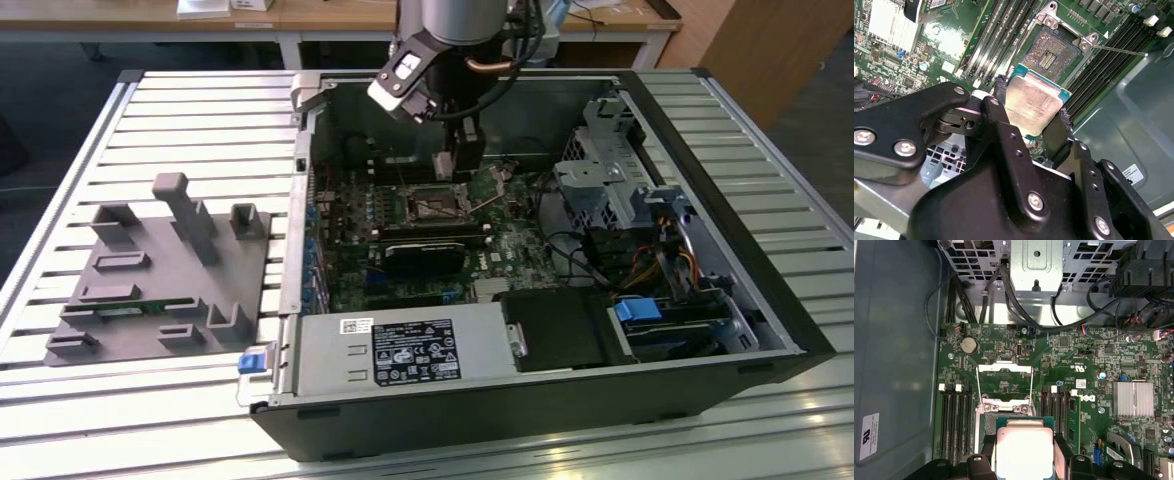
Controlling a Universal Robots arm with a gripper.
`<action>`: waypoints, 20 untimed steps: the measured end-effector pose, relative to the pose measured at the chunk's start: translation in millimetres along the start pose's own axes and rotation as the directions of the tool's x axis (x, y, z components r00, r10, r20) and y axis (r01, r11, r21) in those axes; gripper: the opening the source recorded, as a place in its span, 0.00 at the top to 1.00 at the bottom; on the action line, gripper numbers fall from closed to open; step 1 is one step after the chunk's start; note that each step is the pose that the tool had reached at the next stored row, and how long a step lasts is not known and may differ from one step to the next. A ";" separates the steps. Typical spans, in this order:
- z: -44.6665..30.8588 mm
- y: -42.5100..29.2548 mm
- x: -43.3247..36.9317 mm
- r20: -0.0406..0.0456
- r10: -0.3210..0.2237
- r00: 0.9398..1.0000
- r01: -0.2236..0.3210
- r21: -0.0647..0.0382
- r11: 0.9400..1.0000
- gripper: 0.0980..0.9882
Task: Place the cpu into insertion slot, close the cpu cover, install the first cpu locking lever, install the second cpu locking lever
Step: 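Place the cpu into insertion slot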
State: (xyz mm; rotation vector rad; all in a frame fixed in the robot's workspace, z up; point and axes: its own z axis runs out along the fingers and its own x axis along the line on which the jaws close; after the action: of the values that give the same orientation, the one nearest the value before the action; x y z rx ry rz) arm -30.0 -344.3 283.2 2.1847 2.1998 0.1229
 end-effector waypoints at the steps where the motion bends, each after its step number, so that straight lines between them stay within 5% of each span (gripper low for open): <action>1: 0.7 -0.1 0.0 0.000 0.000 1.000 0.000 0.000 1.000 0.50; 14: 22.6 -6.5 5.2 0.000 -0.005 1.000 0.005 0.000 1.000 0.50; 20: 25.5 -6.7 5.2 0.000 -0.005 1.000 0.005 0.000 1.000 0.50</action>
State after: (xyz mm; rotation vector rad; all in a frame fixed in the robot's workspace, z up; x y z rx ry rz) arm -34.7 -338.3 257.5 2.1793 2.2051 0.1223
